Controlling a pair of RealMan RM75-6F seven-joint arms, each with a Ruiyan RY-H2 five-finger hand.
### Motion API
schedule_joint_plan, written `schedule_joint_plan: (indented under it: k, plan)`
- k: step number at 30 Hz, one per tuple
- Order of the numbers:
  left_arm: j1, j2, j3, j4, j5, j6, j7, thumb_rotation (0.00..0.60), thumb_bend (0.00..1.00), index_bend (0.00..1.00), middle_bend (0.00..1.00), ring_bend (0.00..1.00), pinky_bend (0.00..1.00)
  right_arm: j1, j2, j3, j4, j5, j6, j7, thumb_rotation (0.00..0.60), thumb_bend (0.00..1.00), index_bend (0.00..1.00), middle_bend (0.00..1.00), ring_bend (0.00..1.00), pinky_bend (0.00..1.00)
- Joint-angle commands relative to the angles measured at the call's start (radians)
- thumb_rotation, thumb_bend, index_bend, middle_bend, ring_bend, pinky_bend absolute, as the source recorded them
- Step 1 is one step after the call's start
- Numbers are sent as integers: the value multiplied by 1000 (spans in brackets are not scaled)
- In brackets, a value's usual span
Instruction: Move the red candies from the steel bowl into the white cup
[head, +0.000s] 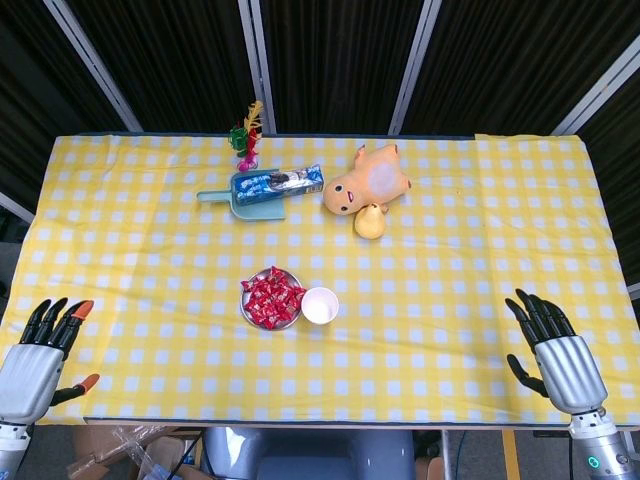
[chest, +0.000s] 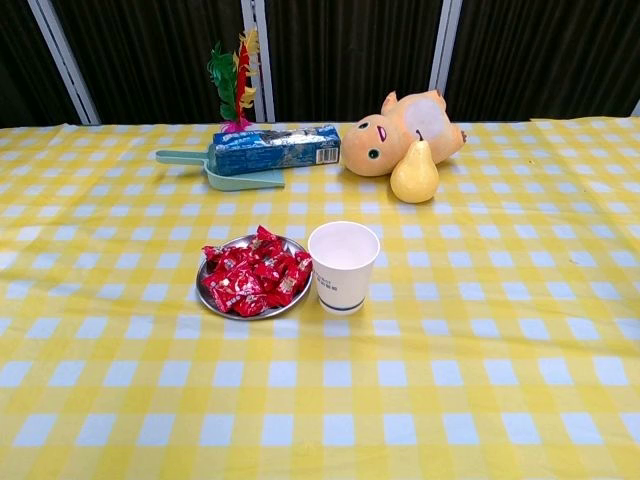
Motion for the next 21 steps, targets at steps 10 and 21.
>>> schedule_joint_plan:
  k: [10,21]
  plan:
    - [10,35,-17,-38,-14,-71,31,600,64,0,0,0,0,-2,4,-1,-8,11,1,-5,600,419,0,0,0,122]
    - [1,46,-40,-89,-8,-137,60,600,64,0,0,0,0,0,5,-2,-14,17,-7,8,600,419,0,0,0,122]
